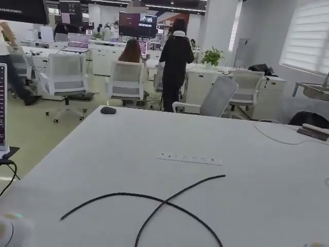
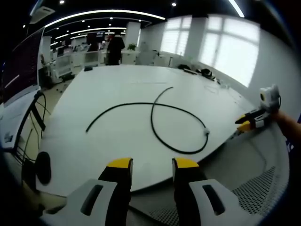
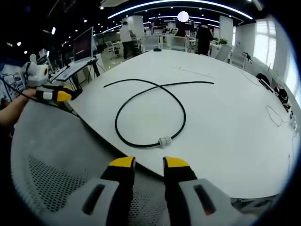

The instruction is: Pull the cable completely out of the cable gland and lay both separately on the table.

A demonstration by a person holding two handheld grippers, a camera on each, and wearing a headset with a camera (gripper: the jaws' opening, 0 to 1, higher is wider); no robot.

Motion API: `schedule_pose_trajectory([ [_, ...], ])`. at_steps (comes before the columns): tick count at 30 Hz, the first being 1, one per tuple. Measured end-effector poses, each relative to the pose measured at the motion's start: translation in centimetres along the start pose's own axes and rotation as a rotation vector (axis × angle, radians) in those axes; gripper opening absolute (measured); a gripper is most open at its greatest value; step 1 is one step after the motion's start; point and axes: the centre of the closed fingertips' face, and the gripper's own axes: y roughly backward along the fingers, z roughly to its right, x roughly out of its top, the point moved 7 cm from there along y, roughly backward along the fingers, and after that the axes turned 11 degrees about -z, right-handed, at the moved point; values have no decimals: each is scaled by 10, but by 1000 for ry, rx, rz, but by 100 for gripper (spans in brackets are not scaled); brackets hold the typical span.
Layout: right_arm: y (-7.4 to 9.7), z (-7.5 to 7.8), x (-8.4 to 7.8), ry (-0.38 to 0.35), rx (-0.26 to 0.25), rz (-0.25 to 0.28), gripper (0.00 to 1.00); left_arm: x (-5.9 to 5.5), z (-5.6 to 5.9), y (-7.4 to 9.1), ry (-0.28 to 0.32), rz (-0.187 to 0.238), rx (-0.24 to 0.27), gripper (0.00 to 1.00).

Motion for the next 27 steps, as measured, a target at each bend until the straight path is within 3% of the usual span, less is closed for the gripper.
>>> schedule_pose_trajectory([
  [16, -1, 0, 0, -1, 14, -14, 22, 0, 0, 0, 7, -5, -2, 34],
  [23, -3, -3, -1, 15, 45, -36, 19, 0, -1, 0, 7, 1, -6, 34],
  [27, -6, -11, -2, 54, 134, -75, 16, 0, -2, -1, 8, -1, -11, 33],
])
